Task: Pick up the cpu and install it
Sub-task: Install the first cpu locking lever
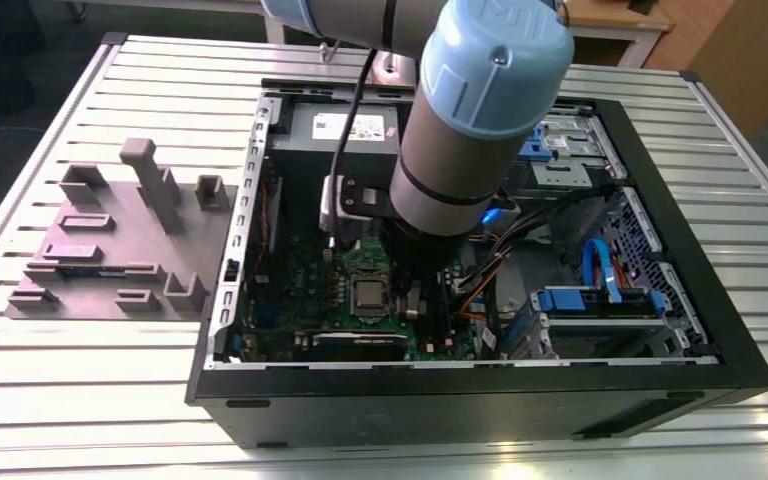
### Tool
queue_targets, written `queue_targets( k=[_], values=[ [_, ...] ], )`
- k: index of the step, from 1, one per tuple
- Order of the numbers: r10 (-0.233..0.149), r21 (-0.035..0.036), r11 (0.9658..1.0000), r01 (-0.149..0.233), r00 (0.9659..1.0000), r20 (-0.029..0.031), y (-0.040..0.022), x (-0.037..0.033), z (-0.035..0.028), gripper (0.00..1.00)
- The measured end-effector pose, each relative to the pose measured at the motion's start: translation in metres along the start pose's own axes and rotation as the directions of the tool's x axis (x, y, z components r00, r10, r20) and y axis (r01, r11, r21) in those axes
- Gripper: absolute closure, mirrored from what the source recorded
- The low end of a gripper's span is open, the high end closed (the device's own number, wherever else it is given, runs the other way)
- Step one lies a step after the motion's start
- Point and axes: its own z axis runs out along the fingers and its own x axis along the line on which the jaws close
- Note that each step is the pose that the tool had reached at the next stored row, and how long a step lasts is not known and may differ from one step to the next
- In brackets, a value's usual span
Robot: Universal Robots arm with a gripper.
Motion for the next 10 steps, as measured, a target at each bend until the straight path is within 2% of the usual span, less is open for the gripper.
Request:
queue_targets(
  k=[7,10],
  values=[
    [-0.011,0.002,0.9999,0.011,0.9999,-0.0005,-0.0004,0.0002,0.0048,0.9],
    [-0.015,0.002,0.9999,0.015,0.9999,-0.0008,-0.0008,0.0008,0.0097,0.9]
  ],
)
